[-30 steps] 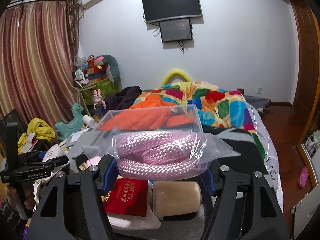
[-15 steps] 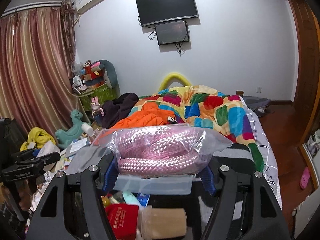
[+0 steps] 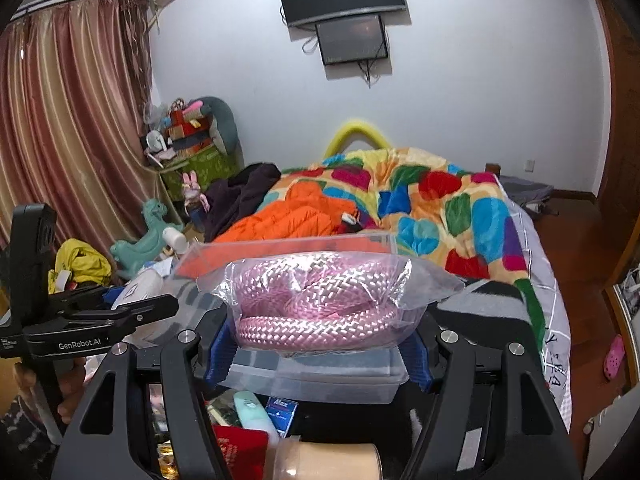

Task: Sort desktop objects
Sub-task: 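Lower both held items into the clear plastic box and open both grippers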

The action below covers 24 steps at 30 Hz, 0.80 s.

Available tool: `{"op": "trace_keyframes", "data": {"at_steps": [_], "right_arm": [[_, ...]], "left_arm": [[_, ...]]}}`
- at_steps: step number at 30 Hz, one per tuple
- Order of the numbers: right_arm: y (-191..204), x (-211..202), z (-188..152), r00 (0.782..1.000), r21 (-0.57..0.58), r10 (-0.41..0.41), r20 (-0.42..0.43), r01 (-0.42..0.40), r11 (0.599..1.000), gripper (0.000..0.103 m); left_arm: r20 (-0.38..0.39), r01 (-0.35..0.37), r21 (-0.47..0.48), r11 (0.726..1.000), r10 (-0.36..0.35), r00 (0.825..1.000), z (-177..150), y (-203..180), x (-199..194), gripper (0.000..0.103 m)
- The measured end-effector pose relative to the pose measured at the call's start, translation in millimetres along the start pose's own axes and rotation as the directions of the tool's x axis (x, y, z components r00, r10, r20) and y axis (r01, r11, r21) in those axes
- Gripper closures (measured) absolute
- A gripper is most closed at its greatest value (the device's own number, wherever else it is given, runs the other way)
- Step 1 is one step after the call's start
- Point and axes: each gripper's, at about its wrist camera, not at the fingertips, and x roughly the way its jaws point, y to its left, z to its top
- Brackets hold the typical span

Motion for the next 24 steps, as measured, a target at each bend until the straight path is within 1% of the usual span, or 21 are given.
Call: {"op": "trace_keyframes", "data": {"at_steps": [3,7,10,12,17,19,24], "right_arm": [[-2.0,12.4,-1.4,0.999,0.0,0.014,-0.033,-0.014,1.0,0.038],[-4.3,28.9,-2.3,0.996,0.009,0.036,-0.077,-0.035,0.999,0.038],[-4.3,38.6,-5.3,0.994,0.0,0.035,-0.104,-0.035,0.999,0.038],[-1.6,42.9,-8.2,0.993,-0.016,0.029,-0.117,-0.031,0.999,0.038],[0.6,54.5,-15.5,0.984,-0.026,0.045,-0.17,-0.051,0.998,0.038],[3.7,55.2,-19.5,0.984,-0.039,0.038,-0.173,-0.046,0.998,0.037],[15.5,49.9,-24.8,0.985,-0.109,0.0,-0.175,-0.02,0.994,0.036]], "left_arm": [[-0.021,-0.006,0.015,1.0,0.006,1.0,0.8,-4.8,10.7,0.038],[-0.047,-0.041,0.057,0.998,0.043,0.998,0.8,-9.6,27.1,0.038],[-0.075,-0.056,0.068,0.996,0.061,0.995,0.0,-10.0,39.1,0.038],[-0.066,-0.08,0.095,0.992,0.087,0.994,-0.6,-14.2,40.9,0.038],[-0.075,-0.093,0.135,0.987,0.104,0.992,-5.1,-22.5,46.6,0.038],[-0.079,-0.103,0.157,0.982,0.117,0.99,-7.5,-26.8,49.7,0.038],[-0.08,-0.11,0.152,0.982,0.123,0.989,-6.8,-24.4,48.5,0.038]]}}
